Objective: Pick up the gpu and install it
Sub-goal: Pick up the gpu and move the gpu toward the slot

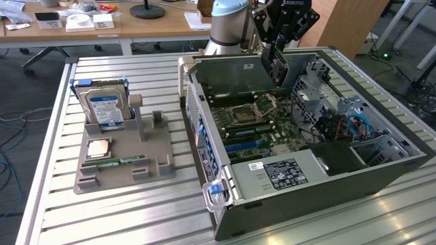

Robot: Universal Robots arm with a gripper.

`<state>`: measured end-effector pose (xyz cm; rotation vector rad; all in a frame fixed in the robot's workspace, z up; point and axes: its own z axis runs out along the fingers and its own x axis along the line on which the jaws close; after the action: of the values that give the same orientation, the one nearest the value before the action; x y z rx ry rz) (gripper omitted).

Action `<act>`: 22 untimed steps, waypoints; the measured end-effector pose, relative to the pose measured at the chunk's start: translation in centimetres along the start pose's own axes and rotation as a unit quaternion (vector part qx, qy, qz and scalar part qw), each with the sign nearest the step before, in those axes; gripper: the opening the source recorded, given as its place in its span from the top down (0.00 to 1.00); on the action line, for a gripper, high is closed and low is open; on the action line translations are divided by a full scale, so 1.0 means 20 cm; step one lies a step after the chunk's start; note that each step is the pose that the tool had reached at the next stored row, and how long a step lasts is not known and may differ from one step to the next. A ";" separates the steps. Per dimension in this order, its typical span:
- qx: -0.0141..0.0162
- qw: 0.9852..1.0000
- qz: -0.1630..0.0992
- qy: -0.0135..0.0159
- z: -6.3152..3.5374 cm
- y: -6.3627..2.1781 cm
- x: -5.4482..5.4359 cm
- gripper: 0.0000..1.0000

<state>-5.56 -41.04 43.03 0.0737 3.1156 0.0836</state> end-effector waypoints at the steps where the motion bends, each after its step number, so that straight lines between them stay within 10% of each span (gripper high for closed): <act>1: 0.000 1.000 0.000 0.000 0.000 0.000 0.00 0.74; 22: 0.000 1.000 0.000 0.000 0.002 0.005 -0.10 0.74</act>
<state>-3.65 -41.04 43.03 0.0723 3.1157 0.0836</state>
